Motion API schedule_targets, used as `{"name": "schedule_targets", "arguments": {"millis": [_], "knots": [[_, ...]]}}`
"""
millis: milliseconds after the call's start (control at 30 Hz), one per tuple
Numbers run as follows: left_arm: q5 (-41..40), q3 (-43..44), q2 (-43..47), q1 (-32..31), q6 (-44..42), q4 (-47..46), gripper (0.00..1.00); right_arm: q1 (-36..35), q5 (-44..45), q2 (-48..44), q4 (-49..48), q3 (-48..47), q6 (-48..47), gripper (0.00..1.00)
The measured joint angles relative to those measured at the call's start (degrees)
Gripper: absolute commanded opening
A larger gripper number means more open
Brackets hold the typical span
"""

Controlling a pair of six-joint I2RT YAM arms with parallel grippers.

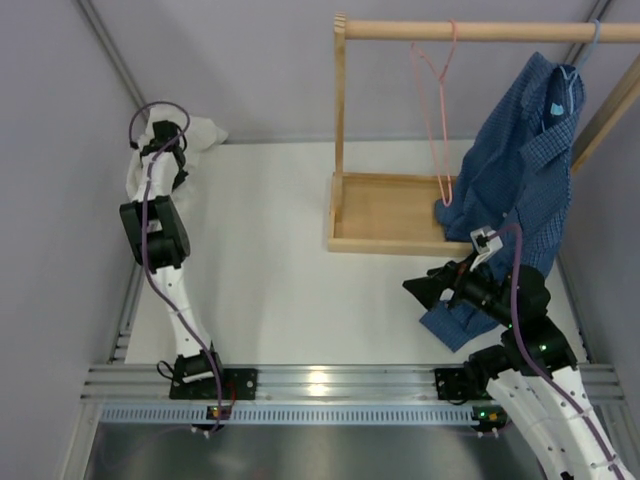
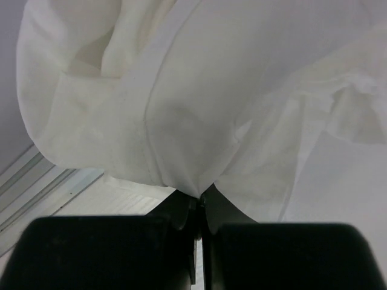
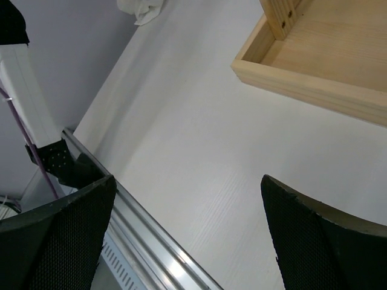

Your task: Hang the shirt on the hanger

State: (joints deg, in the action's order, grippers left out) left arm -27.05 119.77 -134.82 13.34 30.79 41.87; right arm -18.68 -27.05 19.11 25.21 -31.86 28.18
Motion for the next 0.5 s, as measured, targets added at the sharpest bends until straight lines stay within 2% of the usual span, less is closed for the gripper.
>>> {"name": "schedule_targets", "arguments": {"millis": [100, 167, 233, 400, 500], "knots": [[0.00, -1.14, 4.00, -1.68, -0.28, -0.13, 0.00, 0.00, 1.75, 0.15, -0.31, 0.76, -0.07, 0.99], [-0.98, -6.88, 11.34, -5.11, -0.09, -1.01, 0.00, 0.00, 3.13, 1.01, -0.52, 0.76, -0.09, 1.00], [-2.69, -13.40, 21.00, -11.52, 0.22, -1.18, 0.00, 0.00, 3.98, 2.40, -0.66, 0.74, -0.13, 1.00], [-3.69, -30.51, 49.05, -39.19, 0.48, -6.75, 0.00, 0.00, 4.76, 4.92, 0.07, -0.11, -1.16, 0.99], [-5.46, -39.54, 61.61, -54.10, 0.85, -8.07, 0.05, 0.00, 4.81, 4.57, 0.42, -2.27, -2.05, 0.99]]}}
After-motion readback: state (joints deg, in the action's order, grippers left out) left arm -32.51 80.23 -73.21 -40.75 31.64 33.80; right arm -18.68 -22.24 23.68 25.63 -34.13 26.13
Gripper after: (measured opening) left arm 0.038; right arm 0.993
